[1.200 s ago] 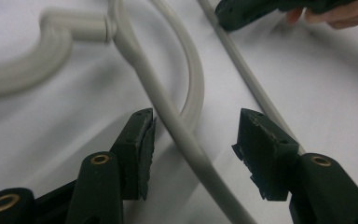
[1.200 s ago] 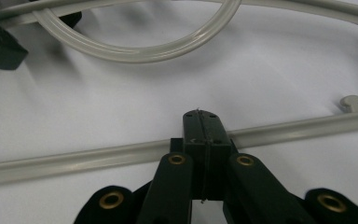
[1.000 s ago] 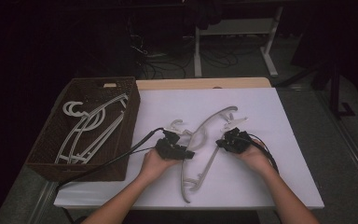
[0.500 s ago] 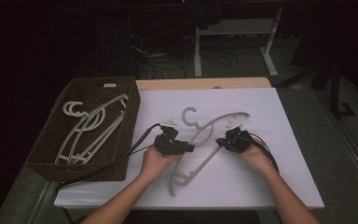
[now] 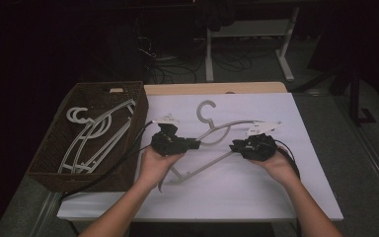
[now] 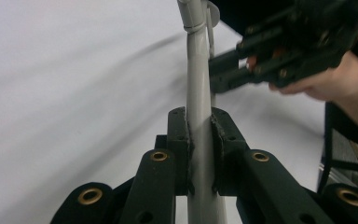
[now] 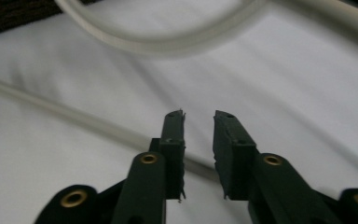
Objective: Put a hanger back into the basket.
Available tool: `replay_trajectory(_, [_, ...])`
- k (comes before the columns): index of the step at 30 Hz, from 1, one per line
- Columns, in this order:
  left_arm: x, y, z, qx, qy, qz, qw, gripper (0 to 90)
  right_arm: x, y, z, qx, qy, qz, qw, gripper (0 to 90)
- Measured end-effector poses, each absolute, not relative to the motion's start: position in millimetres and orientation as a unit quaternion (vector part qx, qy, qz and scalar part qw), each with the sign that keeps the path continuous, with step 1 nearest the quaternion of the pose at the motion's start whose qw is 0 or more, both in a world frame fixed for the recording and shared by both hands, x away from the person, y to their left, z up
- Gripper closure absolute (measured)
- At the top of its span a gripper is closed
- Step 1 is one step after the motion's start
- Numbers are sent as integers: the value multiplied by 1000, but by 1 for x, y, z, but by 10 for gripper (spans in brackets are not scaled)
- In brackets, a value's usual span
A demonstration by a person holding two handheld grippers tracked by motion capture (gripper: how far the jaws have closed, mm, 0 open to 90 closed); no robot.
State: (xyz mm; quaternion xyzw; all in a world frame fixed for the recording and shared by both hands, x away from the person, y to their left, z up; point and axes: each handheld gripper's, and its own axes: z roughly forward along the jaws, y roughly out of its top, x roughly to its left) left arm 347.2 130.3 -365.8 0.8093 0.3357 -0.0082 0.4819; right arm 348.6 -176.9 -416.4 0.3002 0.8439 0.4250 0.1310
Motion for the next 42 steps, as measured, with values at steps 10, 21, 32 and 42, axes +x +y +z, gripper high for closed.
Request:
replay_trajectory(10, [353, 158, -327, 811, 347, 39, 469, 801, 341, -197, -397, 316, 804, 481, 152, 492])
replay_trajectory(21, [361, 208, -273, 790, 365, 96, 483, 801, 341, -211, -398, 333, 799, 471, 170, 314])
replay_trajectory(32, [357, 293, -229, 761, 402, 171, 480, 801, 340, -213, -402, 361, 793, 454, 188, 119])
replay_trajectory(42, [358, 376, -235, 731, 454, 202, 467, 800, 327, -220, -407, 376, 791, 442, 194, 87])
